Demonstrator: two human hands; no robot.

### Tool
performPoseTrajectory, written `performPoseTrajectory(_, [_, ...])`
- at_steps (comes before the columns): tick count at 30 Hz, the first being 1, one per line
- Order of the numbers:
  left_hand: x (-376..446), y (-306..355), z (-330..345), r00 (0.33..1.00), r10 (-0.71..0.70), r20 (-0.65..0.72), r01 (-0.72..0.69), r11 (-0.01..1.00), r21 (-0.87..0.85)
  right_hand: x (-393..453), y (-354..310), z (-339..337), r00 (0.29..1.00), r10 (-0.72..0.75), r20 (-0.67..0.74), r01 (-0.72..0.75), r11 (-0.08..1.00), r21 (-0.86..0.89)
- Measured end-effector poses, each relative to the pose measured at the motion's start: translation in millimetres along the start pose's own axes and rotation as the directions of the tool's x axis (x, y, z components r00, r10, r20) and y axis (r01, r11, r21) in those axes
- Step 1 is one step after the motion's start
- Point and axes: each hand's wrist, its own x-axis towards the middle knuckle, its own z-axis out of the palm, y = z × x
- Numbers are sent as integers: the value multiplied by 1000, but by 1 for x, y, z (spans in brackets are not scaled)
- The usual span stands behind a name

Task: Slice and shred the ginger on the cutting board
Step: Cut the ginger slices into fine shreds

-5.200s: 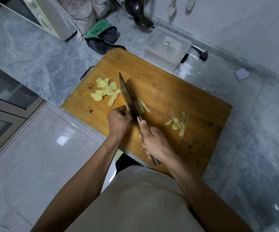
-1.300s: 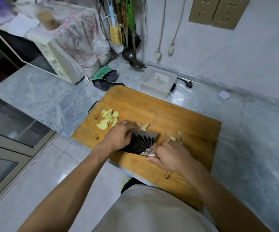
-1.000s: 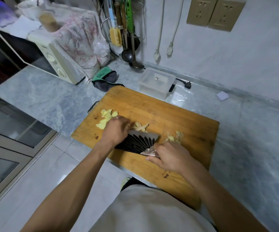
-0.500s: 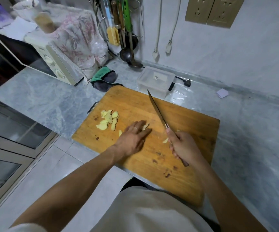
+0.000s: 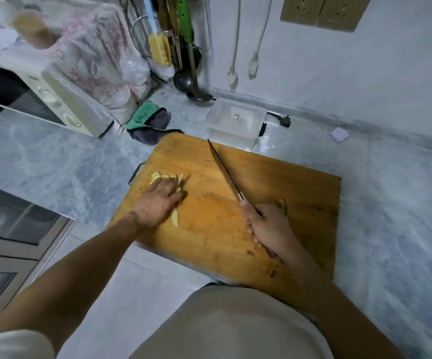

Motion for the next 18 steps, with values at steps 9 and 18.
performPoseTrajectory(9, [-42,50,36,906,-320,-277,150,854,-497,3,-10,23,999,-25,43,26,999,-44])
performPoseTrajectory(18, [-43,34,56,815,-510,-275,281,763,-583,7,-13,32,996,2,85,3,998,-61])
